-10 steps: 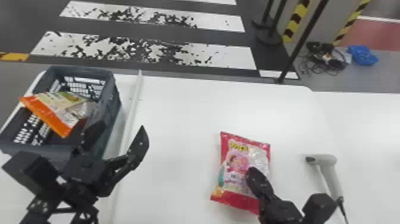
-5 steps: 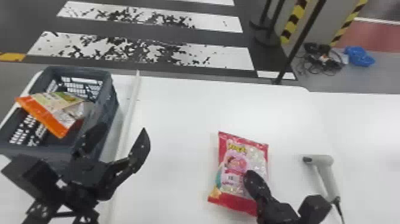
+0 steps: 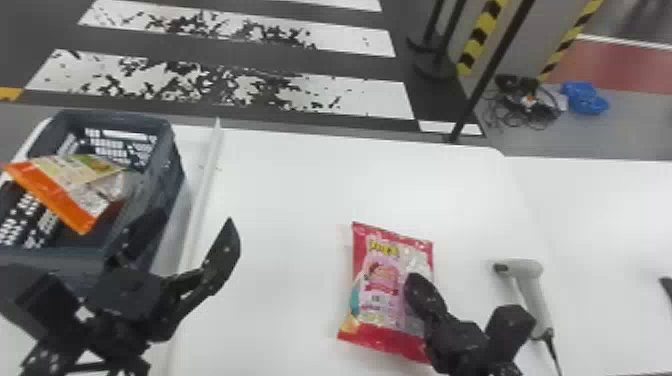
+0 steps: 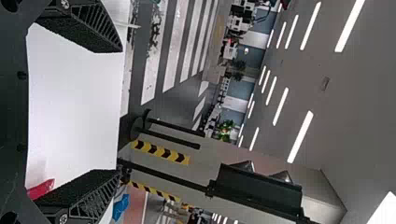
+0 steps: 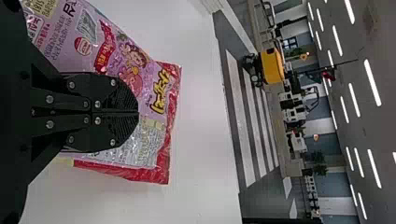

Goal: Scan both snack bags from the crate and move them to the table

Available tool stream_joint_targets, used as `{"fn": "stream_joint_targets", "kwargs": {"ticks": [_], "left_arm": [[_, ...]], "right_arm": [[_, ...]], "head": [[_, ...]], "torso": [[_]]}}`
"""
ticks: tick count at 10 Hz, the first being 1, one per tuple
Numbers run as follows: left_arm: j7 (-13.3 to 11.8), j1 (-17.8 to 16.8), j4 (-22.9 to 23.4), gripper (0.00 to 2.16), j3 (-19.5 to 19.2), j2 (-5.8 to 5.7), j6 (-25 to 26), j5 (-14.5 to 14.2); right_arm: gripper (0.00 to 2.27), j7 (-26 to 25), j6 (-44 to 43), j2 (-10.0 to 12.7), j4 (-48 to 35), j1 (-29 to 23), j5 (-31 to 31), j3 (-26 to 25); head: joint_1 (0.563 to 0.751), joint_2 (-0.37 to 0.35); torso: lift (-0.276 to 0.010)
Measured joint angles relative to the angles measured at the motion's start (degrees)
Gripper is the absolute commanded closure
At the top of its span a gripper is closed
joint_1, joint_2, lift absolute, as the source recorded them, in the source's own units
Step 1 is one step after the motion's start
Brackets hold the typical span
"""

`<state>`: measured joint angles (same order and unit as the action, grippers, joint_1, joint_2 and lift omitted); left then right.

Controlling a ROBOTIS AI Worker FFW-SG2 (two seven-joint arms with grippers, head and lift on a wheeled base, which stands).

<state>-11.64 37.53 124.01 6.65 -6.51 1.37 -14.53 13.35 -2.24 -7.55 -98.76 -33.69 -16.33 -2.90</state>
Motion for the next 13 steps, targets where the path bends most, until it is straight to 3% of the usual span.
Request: {"fn": "stream_joint_targets", "kwargs": {"ticks": [9, 11, 13], "left_arm": [[-0.05, 0.48, 0.00, 0.07, 0.93, -0.08, -0.90, 0.27], [0.11, 0.65, 0.10, 0.07, 0.94, -0.11, -1.51, 0.35], [0.22, 0.87, 0.20, 0.07, 0.70, -0.17, -2.24, 0.39]], "right_arm": [[2.25, 1.58, 0.99, -0.10, -1.21, 1.56, 1.47, 1.46], [2.25, 1.98, -1.08, 0.01, -6.24, -2.45, -0.14, 0.38], [2.25, 3.63, -1.89, 0.17, -15.70, -9.74, -4.36, -0.70]], "head": [[0.695, -0.154], [0.695, -0.159], [0.695, -0.154]], "torso": [[-0.087], [-0.087], [-0.087]]}}
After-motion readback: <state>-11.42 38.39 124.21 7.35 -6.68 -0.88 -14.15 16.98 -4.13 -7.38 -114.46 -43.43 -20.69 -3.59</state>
